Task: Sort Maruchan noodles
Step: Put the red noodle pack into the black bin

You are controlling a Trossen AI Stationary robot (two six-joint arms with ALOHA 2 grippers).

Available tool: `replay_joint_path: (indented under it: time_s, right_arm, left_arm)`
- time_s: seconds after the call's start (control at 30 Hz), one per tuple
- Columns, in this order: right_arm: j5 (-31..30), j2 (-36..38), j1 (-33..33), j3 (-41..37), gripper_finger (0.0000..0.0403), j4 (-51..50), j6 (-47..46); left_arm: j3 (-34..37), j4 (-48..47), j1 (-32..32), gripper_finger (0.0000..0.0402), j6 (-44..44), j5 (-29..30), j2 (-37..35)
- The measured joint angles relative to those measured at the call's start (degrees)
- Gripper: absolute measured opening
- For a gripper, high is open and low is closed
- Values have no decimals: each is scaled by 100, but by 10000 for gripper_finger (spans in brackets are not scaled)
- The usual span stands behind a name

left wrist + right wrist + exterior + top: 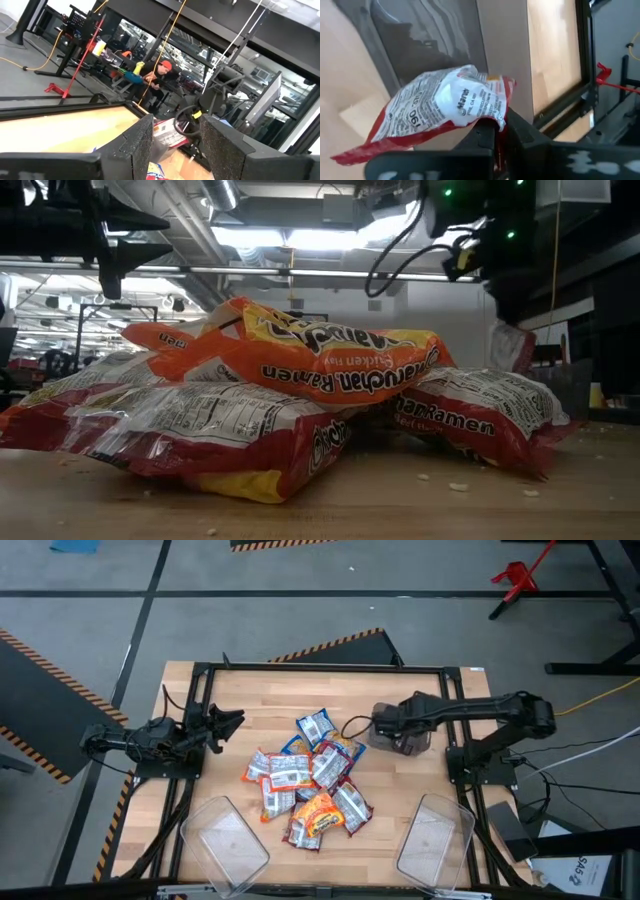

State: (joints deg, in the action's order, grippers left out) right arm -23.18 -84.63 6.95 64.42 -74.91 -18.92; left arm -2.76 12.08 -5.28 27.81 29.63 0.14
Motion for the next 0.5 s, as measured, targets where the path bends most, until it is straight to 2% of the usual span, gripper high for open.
replay_joint_path:
  time_s: [0.23,0.5]
  right_arm:
    - [70,-274,280,0,10,674,453]
    - [0,-340,371,0,88,1519,892]
  left_arm:
    - [0,-3,2,158,0,90,0]
    - [0,-8,1,158,0,104,1]
